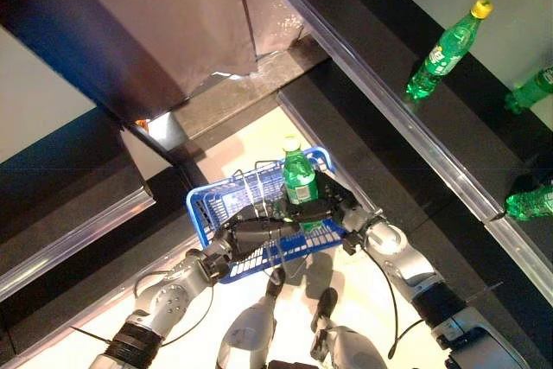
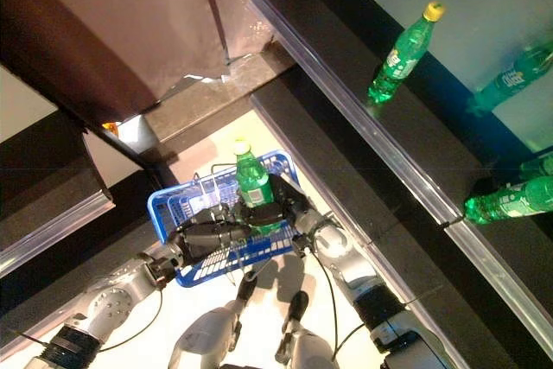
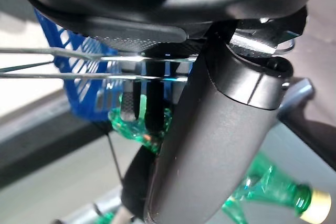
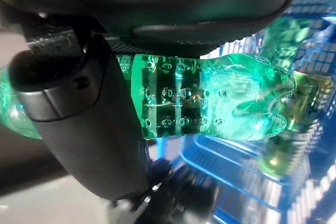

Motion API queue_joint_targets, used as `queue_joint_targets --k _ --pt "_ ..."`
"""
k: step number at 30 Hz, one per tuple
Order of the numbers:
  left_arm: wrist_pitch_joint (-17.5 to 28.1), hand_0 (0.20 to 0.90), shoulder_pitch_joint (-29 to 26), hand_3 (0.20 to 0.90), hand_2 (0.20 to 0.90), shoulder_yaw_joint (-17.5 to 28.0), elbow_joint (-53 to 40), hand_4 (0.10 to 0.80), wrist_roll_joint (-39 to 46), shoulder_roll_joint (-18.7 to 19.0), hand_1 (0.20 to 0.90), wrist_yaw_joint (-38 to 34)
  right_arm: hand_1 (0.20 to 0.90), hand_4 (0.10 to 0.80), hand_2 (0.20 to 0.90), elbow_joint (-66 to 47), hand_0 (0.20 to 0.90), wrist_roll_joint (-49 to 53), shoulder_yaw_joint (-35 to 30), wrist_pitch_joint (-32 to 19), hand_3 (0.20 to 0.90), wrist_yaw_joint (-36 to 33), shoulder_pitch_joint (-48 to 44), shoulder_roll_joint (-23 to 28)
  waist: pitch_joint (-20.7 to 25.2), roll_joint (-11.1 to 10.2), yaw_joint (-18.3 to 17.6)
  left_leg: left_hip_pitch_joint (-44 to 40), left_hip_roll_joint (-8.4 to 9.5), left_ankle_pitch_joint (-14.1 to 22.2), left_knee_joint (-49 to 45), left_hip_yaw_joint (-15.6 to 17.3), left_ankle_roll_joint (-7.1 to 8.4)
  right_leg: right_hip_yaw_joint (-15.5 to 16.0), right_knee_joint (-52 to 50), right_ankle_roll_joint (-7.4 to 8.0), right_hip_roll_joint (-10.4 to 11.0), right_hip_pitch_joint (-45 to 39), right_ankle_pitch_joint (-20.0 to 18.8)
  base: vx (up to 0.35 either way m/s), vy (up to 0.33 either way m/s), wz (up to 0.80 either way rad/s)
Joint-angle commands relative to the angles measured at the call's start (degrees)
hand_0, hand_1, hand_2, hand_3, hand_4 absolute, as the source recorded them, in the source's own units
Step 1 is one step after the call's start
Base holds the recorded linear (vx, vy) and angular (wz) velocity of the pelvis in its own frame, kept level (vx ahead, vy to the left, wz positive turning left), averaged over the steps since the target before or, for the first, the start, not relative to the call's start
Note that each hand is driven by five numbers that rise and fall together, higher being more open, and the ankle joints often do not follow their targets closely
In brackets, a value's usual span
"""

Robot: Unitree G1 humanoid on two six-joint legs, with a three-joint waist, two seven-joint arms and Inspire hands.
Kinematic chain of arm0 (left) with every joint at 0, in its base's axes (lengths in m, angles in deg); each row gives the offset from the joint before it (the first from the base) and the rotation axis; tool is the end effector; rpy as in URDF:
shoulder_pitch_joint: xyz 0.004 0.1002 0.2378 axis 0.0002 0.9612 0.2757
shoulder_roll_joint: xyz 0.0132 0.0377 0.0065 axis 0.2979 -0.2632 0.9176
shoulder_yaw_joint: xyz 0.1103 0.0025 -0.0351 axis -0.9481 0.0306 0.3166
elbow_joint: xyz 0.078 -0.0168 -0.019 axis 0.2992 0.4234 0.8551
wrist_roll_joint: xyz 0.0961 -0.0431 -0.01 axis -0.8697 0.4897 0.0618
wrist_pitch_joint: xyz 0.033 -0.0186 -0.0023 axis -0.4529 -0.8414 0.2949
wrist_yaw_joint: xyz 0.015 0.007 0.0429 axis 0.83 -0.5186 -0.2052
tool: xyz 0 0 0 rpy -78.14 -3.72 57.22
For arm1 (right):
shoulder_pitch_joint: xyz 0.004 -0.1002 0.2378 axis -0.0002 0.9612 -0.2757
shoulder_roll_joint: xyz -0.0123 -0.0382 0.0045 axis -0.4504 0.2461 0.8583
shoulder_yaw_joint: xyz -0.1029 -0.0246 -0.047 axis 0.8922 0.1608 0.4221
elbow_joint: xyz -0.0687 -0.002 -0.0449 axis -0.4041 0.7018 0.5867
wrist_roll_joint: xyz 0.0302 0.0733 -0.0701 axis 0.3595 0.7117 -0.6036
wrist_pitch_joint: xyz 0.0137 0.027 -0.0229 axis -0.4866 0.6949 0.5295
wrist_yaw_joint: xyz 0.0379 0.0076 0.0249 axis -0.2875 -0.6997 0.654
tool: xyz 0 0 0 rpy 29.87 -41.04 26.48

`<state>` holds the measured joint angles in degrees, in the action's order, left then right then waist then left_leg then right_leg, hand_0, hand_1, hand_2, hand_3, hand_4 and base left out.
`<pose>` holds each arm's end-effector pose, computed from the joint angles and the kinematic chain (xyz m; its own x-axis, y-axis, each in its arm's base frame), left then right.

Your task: Pick up the drink and place into the basket.

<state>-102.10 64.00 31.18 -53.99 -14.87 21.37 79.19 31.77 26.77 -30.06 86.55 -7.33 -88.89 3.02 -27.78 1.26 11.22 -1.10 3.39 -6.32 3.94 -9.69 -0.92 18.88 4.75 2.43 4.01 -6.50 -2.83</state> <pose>0.2257 0.1907 0.0310 0.7725 -0.5560 -0.3067 0.3316 0.7652 -0.5517 0.2808 -0.1343 0.0446 0.8466 0.5026 -0.1748 -0.5275 0.8360 -0.1511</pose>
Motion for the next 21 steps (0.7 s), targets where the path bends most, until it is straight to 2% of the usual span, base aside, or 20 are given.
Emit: queue_joint_targets --k 1,7,10,16,21 --pt "5.6 0.3 -6.84 0.2 0.3 -7.52 -17.49 0.1 4.8 -11.29 0.3 14.05 0.3 0.1 0.3 5.16 0.3 1.85 7.01 -4.28 0.2 -2.07 -2.39 -8.5 20.68 -0.14 1.73 -1.54 2.26 3.04 0.67 3.55 0.12 1.21 0.23 1.69 1.66 0.33 -1.58 0.028 0.003 0.23" --pt "8.92 0.3 -10.52 0.2 0.3 -9.35 -20.66 0.1 1.62 -13.82 0.3 11.14 0.3 0.1 0.3 21.88 0.3 -1.19 6.75 -4.89 0.2 -6.01 -5.61 -13.0 21.81 0.23 3.72 -1.77 2.28 2.87 1.06 2.12 0.23 2.44 0.25 1.71 1.83 -0.52 -1.23 0.023 0.001 0.16" --pt "8.67 0.3 -12.46 0.2 0.3 -9.16 -21.95 0.1 2.02 -13.67 0.3 9.36 0.3 0.1 0.3 27.71 0.3 -4.29 6.06 -4.89 0.2 -7.05 -6.8 -13.43 22.23 0.35 4.38 -1.53 2.37 2.77 1.06 1.3 0.28 2.76 0.25 1.78 1.84 -0.72 -1.15 0.009 -0.006 0.11" --pt "7.38 0.3 -13.27 0.2 0.3 -8.86 -22.64 0.1 2.95 -14.53 0.3 9.17 0.3 0.1 0.3 33.84 0.3 -10.43 6.83 -5.04 0.2 -7.71 -7.27 -14.04 22.72 0.45 5.12 -1.13 2.61 2.72 1.06 0.22 0.35 3.11 0.25 1.97 1.95 -0.62 -1.22 0.006 -0.001 0.13" --pt "8.18 0.3 -13.37 0.2 0.3 -8.4 -22.45 0.1 4.56 -15.31 0.3 7.6 0.3 0.1 0.3 37.17 0.3 -15.54 8.22 -1.99 0.2 -8.56 -6.83 -14.23 23.27 0.25 5.33 -1.1 2.73 2.75 1.06 0.0 0.36 3.3 0.25 2.24 2.16 -0.61 -1.31 0.0 0.0 0.0"
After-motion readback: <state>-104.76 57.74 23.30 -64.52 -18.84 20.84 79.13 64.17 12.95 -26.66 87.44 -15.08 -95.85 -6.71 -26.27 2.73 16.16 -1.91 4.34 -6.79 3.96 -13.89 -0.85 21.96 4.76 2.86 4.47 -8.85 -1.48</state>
